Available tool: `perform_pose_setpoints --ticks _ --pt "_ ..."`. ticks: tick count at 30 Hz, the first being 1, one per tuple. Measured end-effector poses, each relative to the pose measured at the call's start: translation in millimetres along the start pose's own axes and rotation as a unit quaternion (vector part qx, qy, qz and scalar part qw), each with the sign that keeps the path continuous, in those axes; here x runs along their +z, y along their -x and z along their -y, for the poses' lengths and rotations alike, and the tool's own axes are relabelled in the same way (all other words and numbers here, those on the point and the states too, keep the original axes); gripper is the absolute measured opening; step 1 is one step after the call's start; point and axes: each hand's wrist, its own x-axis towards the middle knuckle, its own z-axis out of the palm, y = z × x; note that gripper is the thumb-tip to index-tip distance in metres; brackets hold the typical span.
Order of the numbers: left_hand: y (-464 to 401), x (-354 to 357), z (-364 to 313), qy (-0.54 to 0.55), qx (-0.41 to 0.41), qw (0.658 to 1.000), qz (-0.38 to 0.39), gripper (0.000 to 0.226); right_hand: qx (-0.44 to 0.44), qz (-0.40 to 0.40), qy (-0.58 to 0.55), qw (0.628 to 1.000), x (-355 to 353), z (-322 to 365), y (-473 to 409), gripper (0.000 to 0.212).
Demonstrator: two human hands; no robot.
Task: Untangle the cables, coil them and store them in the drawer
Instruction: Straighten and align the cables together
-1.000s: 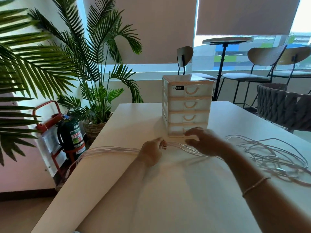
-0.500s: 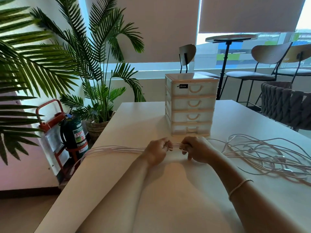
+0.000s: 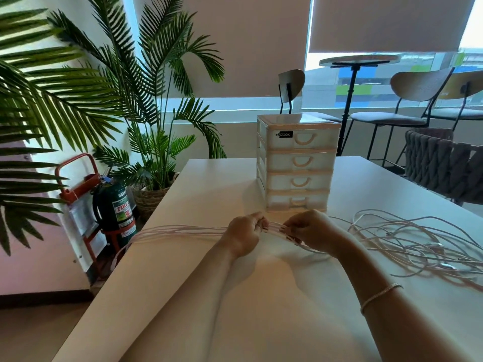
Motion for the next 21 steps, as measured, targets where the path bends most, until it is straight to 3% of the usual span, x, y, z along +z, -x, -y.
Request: perform_pose_setpoints --ticks 5,11,17,21 --pt "1.2 -0.6 -1.7 0.005 0.001 1.000 -0.006 0.018 0.010 0.020 0.013 1.000 0.5 1.0 2.8 0.027" --pt "0.0 -2.0 -2.0 0.007 0.010 0.999 -0.046 0.017 0.015 0.009 -0.012 1.000 -0.2 0.8 3.4 0.022" --pt "-0.5 -3.9 -2.2 -0.004 0.016 0.997 -0.075 0.020 0.028 0.025 -0.185 0.982 4.9 8.4 1.5 0.022" --pt "0.7 -4.8 -1.3 -0.002 0.011 0.997 -0.072 0.021 -0.006 0.053 -0.132 0.990 6.2 3.9 3.0 0.019"
